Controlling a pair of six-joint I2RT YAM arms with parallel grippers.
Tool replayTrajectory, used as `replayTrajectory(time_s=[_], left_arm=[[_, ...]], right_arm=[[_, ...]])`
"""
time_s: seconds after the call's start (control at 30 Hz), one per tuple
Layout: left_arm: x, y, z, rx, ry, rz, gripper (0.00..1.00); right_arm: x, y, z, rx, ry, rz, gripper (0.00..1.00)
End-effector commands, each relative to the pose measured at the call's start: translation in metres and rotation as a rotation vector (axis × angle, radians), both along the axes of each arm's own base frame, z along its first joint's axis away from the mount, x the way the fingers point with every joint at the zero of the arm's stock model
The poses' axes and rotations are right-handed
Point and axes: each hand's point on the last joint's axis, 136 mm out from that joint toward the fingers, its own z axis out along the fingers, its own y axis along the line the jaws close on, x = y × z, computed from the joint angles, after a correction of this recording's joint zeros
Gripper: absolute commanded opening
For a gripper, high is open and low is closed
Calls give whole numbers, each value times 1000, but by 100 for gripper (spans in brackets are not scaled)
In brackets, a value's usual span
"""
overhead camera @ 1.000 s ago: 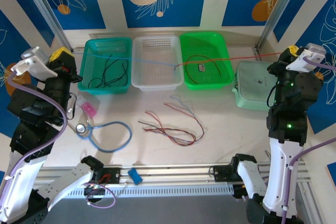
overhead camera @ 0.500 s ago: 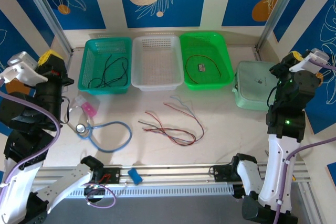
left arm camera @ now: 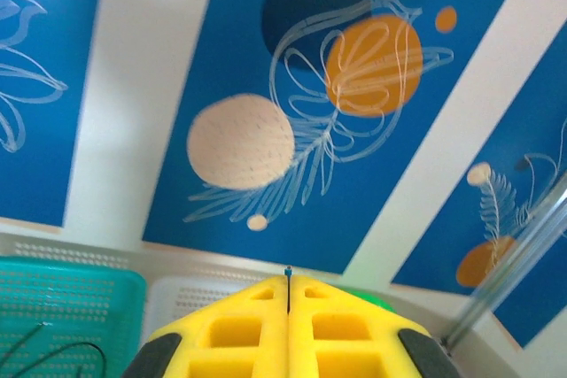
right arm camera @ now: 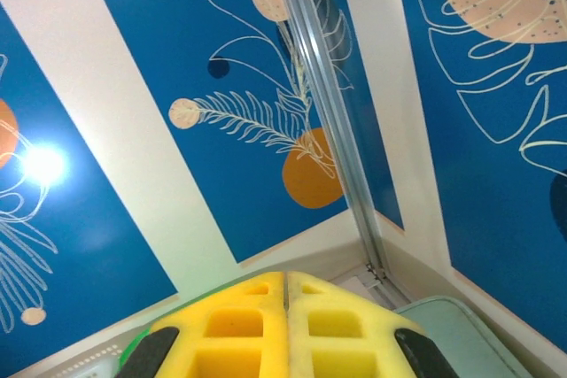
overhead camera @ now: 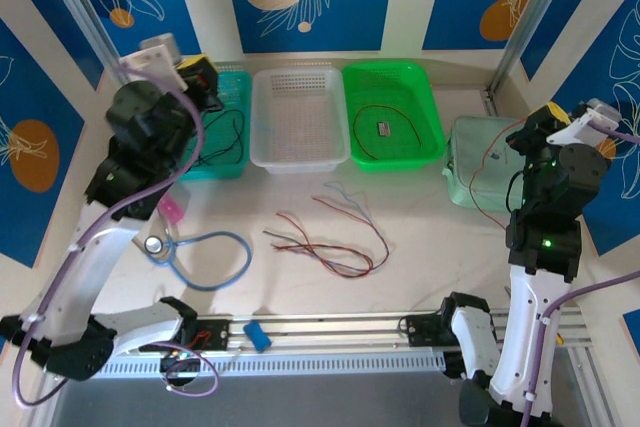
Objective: Untangle the cables
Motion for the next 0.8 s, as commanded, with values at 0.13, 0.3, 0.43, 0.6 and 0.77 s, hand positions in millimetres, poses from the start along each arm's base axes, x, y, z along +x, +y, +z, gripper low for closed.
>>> replayTrajectory(time_s=[0.13, 0.3, 0.43, 0.6, 0.77], left_arm=[[20, -25, 47, -55, -112, -82, 0], [52, -52, 44, -51, -101, -125, 0], [79, -69, 47, -51, -124, -134, 0], [103, -79, 59, -24, -170, -109, 0], [116, -80, 84, -22, -257, -67, 0]], right_arm=[[-3, 15, 4, 76, -31, 85, 0], [-5, 22, 7, 91, -40, 120, 0], [-8, 24, 8, 88, -39, 125, 0], [-10, 29, 6, 118, -44, 152, 0], [-11, 34, 5, 104, -46, 177, 0]])
